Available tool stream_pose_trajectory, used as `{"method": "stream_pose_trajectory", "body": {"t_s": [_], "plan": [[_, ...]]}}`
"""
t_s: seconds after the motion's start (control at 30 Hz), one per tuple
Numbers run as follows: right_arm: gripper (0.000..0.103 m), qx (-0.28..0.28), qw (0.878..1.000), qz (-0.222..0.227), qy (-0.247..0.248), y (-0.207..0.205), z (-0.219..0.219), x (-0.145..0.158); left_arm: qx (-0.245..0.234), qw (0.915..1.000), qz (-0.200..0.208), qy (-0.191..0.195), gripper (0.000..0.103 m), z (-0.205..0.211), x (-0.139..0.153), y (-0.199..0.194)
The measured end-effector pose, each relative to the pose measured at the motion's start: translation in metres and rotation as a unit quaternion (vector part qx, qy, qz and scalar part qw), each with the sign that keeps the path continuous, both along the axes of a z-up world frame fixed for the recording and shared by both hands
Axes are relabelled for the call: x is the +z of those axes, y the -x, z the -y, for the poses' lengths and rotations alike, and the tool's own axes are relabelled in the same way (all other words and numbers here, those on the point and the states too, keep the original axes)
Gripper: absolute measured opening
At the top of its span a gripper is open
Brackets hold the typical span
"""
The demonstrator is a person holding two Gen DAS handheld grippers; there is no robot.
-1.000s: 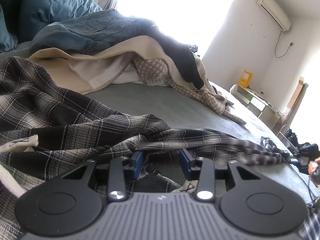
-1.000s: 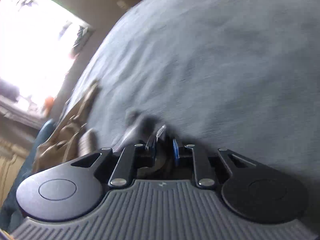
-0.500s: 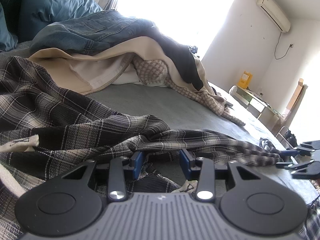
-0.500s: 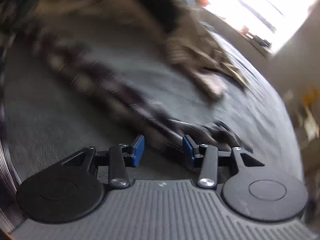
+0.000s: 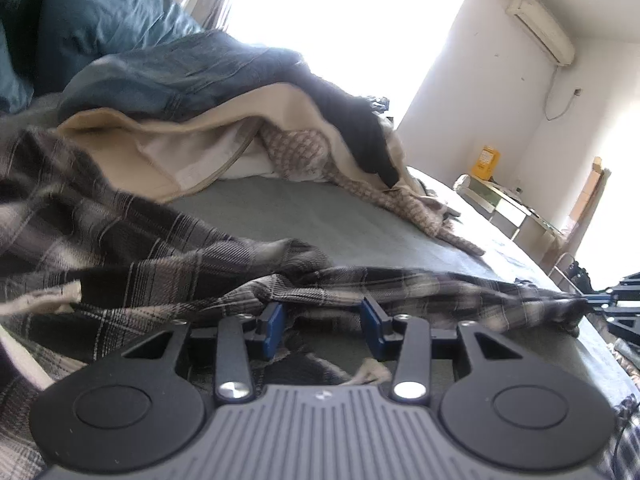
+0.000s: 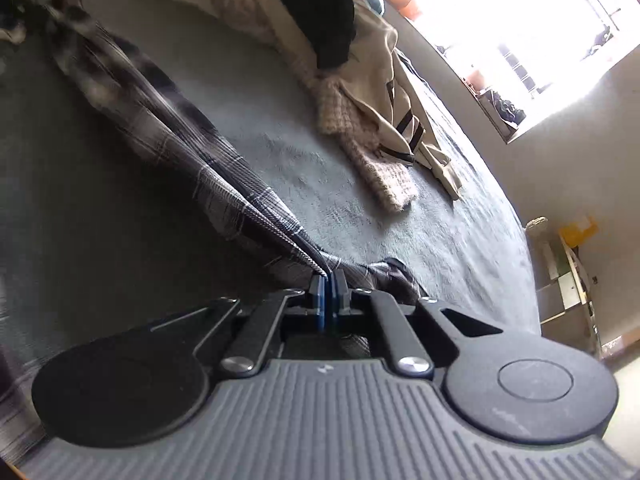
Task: Fold clothes
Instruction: 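Lift the shirt corner with the right gripper and fold it over the shirt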
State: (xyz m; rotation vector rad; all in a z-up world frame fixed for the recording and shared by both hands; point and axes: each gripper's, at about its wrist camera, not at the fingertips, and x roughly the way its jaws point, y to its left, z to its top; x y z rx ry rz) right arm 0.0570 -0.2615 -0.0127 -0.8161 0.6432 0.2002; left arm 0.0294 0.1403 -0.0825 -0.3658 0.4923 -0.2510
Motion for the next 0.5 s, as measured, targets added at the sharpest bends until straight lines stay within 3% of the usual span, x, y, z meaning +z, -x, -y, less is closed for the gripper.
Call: {"method": "stream_pose_trajectory", "body": {"t_s": [0.1, 0.23, 0.4, 0.5], "plan": [[0.001, -0.003, 1.0, 0.001, -0.003, 0.021, 0.003, 0.005, -0.053, 0.998, 0.028, -0.021, 0.046, 0.015, 0.012, 0.012], [0.001, -0.012, 1.0, 0.007, -0.009, 0.036, 0.008, 0.008, -0.133, 0.9862, 0.059, -0.08, 0.046, 0.049, 0.021, 0.027], [0.001, -0.019, 0.999, 0.028, -0.04, 0.048, 0.017, 0.028, -0.142, 0.9708, 0.079, -0.176, 0.046, 0.085, 0.023, 0.032], [0.001, -0.014, 0.999, 0.021, -0.044, 0.054, 0.025, 0.023, -0.156, 0.9631, 0.073, -0.207, 0.046, 0.097, 0.02, 0.03]]}}
